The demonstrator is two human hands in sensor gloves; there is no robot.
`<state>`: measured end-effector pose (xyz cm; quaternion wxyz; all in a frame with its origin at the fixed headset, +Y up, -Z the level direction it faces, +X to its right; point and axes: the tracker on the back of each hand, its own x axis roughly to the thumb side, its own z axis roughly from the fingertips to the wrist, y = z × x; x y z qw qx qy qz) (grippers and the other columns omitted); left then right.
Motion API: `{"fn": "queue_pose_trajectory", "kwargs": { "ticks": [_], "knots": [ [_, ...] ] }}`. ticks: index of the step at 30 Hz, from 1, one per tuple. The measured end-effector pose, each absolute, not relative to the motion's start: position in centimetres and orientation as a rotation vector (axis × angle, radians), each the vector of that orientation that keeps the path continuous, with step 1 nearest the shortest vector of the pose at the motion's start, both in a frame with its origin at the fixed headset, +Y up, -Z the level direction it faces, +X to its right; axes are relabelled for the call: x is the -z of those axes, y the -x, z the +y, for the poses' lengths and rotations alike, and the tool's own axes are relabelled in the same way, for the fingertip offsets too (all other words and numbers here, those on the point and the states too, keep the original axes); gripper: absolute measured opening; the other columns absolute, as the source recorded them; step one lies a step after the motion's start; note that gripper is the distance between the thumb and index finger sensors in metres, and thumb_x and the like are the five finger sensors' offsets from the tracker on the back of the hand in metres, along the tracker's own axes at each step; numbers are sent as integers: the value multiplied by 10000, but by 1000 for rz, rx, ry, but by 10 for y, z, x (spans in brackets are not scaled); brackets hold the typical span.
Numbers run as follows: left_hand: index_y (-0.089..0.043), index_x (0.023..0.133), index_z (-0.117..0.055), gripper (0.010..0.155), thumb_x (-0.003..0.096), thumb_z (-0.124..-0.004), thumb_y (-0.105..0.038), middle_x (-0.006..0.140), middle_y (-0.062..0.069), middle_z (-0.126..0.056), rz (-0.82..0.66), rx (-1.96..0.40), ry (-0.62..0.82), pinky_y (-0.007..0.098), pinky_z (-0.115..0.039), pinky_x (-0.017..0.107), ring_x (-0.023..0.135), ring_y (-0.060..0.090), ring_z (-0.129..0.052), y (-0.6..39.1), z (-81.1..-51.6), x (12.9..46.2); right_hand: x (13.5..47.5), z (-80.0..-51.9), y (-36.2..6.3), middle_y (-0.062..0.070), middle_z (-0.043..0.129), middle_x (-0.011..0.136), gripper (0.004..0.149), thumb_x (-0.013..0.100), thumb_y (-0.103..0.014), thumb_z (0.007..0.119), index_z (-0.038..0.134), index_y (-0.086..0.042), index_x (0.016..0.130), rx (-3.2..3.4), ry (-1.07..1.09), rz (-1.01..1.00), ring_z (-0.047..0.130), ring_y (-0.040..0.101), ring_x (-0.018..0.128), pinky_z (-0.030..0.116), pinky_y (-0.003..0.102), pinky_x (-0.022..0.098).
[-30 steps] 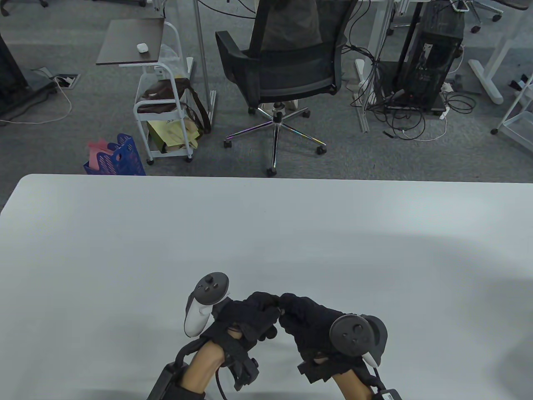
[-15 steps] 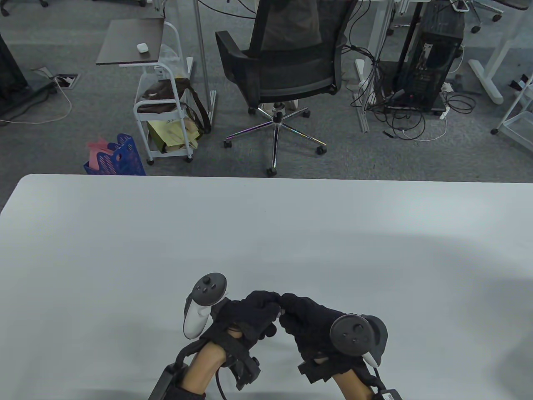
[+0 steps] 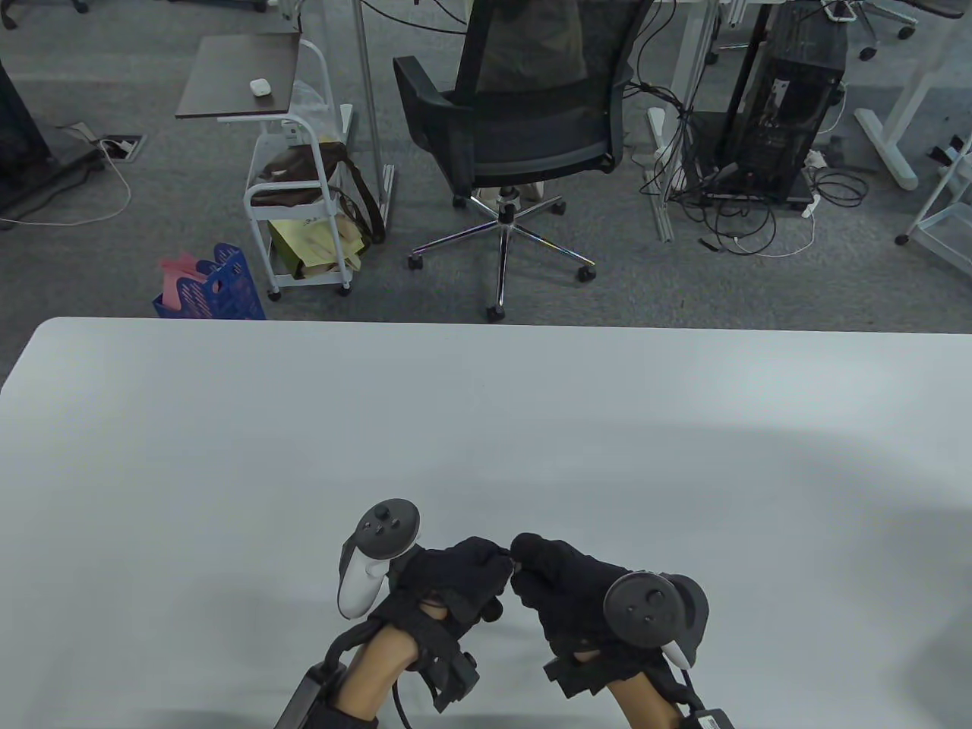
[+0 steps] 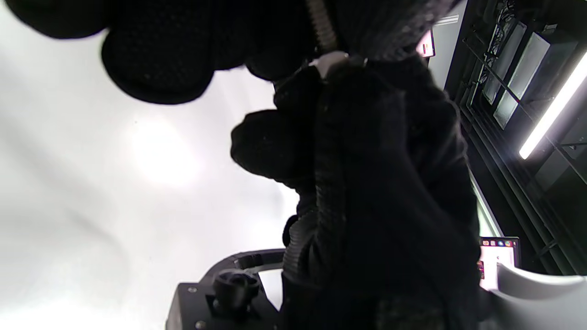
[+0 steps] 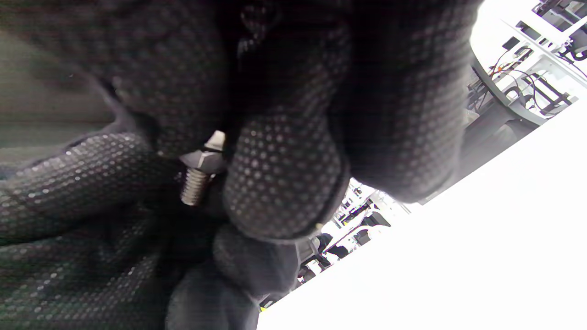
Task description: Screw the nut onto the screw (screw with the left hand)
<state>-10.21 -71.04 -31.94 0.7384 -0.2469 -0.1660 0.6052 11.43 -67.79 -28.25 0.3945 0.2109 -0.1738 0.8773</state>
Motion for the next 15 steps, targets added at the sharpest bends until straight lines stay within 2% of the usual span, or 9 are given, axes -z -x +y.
{"fn": "queue_pose_trajectory", "kwargs": {
  "ticks": [4, 6, 8, 12, 15],
  "knots": [
    [-50, 921, -632, 565, 454, -705, -359, 846, 275, -692, -409, -1363, 578, 565, -694, 437, 557, 412, -858, 103, -709, 320, 282, -677, -115, 42, 1038, 612, 465, 316, -340, 935, 884, -181, 750, -2201, -526, -445, 1168, 98, 309, 1029, 355, 309],
    [-48, 971, -589, 646, 454, -700, -420, 859, 288, -685, -392, -1380, 549, 570, -690, 444, 567, 422, -855, 105, -709, 320, 282, -678, -115, 41, 1039, 611, 466, 317, -341, 935, 884, -180, 751, -2213, -527, -448, 1168, 99, 309, 1029, 356, 310],
    [-29, 954, -635, 634, 446, -708, -403, 832, 302, -720, -362, -1348, 505, 583, -697, 423, 538, 439, -871, 105, -709, 320, 283, -678, -116, 42, 1039, 611, 467, 316, -341, 936, 884, -178, 751, -2216, -524, -444, 1169, 99, 307, 1029, 357, 309],
    [-18, 889, -698, 536, 452, -702, -328, 780, 298, -773, -378, -1323, 512, 586, -712, 392, 483, 437, -897, 102, -706, 320, 283, -678, -117, 41, 1039, 613, 468, 318, -342, 933, 883, -179, 753, -2205, -507, -443, 1169, 99, 308, 1029, 356, 309],
    [-5, 851, -746, 518, 442, -717, -323, 724, 292, -825, -365, -1234, 410, 586, -733, 347, 421, 430, -922, 104, -698, 318, 284, -680, -117, 43, 1037, 619, 472, 326, -352, 930, 880, -175, 760, -2206, -497, -439, 1169, 103, 310, 1027, 358, 311]
  ]
}}
